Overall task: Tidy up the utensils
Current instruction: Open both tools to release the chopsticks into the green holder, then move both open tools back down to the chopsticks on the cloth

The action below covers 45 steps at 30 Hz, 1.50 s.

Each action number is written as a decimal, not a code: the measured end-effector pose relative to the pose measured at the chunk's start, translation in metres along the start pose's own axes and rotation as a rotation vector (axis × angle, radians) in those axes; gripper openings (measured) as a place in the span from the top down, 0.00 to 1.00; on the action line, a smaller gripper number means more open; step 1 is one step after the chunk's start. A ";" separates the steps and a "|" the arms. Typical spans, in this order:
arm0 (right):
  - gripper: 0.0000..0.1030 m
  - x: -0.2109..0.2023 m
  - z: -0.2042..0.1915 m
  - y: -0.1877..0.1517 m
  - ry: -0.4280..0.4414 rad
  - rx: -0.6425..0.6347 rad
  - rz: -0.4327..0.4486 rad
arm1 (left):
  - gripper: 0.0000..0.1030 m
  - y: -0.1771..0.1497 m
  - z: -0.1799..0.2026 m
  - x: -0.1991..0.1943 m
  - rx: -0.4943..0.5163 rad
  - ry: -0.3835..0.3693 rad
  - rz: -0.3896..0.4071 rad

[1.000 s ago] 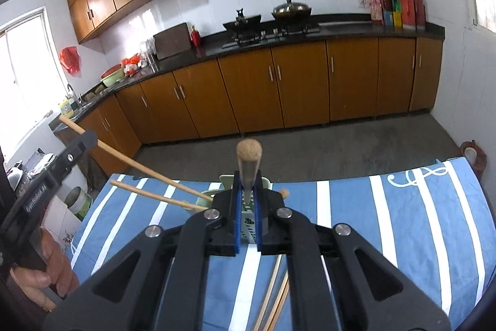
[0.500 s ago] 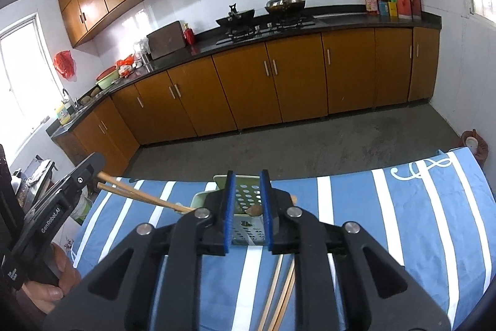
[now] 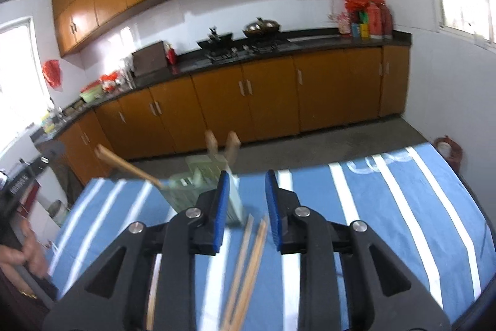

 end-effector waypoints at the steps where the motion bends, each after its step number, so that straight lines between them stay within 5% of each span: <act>1: 0.76 0.003 0.004 -0.013 -0.015 -0.001 -0.019 | 0.78 -0.011 -0.005 -0.003 0.005 0.012 -0.018; 7: 0.76 0.050 0.008 -0.106 -0.025 0.008 -0.227 | 0.72 -0.081 -0.032 -0.002 0.051 0.103 -0.142; 15: 0.85 0.097 -0.019 -0.191 0.015 -0.002 -0.414 | 0.72 -0.165 -0.062 0.014 -0.053 0.125 -0.325; 28: 0.92 0.112 -0.013 -0.198 -0.081 -0.074 -0.419 | 0.72 -0.208 -0.063 0.026 -0.109 0.103 -0.417; 33: 0.93 0.117 0.014 -0.190 -0.198 -0.014 -0.393 | 0.72 -0.216 -0.056 0.031 -0.114 0.077 -0.439; 45: 0.92 0.116 0.024 -0.190 -0.187 0.015 -0.385 | 0.78 -0.239 -0.026 0.042 -0.048 0.035 -0.518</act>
Point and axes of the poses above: each gripper's, at about its wrist camera, not at the fingertips, and x roughly the way its jaws point, z to its right, y to its top, the point moved 8 cm from there along x, roughly the way its jaws point, and after that the axes turned 7 degrees about -y, right-handed, at the moved point
